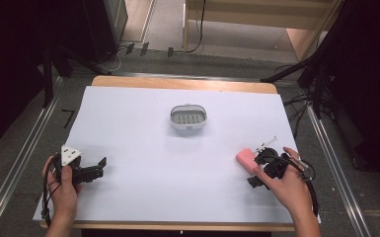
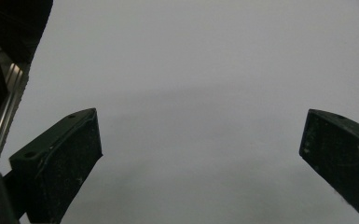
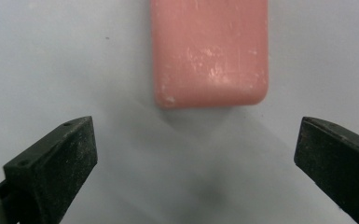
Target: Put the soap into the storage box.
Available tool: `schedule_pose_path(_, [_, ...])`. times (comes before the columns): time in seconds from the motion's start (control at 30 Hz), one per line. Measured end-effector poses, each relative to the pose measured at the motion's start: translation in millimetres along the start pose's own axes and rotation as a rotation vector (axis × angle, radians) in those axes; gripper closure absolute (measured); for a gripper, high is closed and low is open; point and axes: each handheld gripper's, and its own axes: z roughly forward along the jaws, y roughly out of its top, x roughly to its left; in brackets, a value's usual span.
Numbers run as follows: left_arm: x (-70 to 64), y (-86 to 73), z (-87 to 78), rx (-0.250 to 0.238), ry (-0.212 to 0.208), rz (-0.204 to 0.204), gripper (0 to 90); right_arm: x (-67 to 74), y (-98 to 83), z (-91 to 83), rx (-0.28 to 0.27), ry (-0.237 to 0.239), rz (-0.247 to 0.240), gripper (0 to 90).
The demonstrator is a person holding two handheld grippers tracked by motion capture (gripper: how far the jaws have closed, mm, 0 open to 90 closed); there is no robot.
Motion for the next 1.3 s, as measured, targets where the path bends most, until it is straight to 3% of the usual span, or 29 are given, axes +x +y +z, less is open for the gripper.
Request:
schedule_pose_path(0.43, [0.0, -0.1, -0.1, -0.002, -0.002, 0.002, 0.0, -2.8, 25.9, -0.2, 0.009, -0.003, -0.042, 0.0])
schedule_pose_path(0.77, [0.2, -0.1, 0.1, -0.003, -0.004, 0.000, 0.0, -4.7, 41.2, 7.4, 0.014, 0.009, -0.032, 0.1])
schedule_pose_path(0.83, [0.3, -0.1, 0.1, -0.004, -0.005, 0.000, 0.0, -5.6, 43.6, 8.5, 0.012, 0.011, -0.040, 3.8])
schedule_pose_path(0.9, [0.2, -0.1, 0.0, -0.002, -0.003, 0.000, 0.0, -7.3, 47.2, 8.6, 0.006, 0.006, -0.039, 14.7])
schedule_pose_path(1.13, [0.2, -0.1, 0.1, -0.003, -0.004, -0.001, 0.0, -9.0, 51.1, 10.2, 0.025, 0.012, -0.037, 21.3])
schedule_pose_path(1.3, [0.3, -0.1, 0.2, -0.003, -0.005, -0.001, 0.0, -12.3, 51.1, 13.2, 0.034, 0.028, -0.008, 30.5])
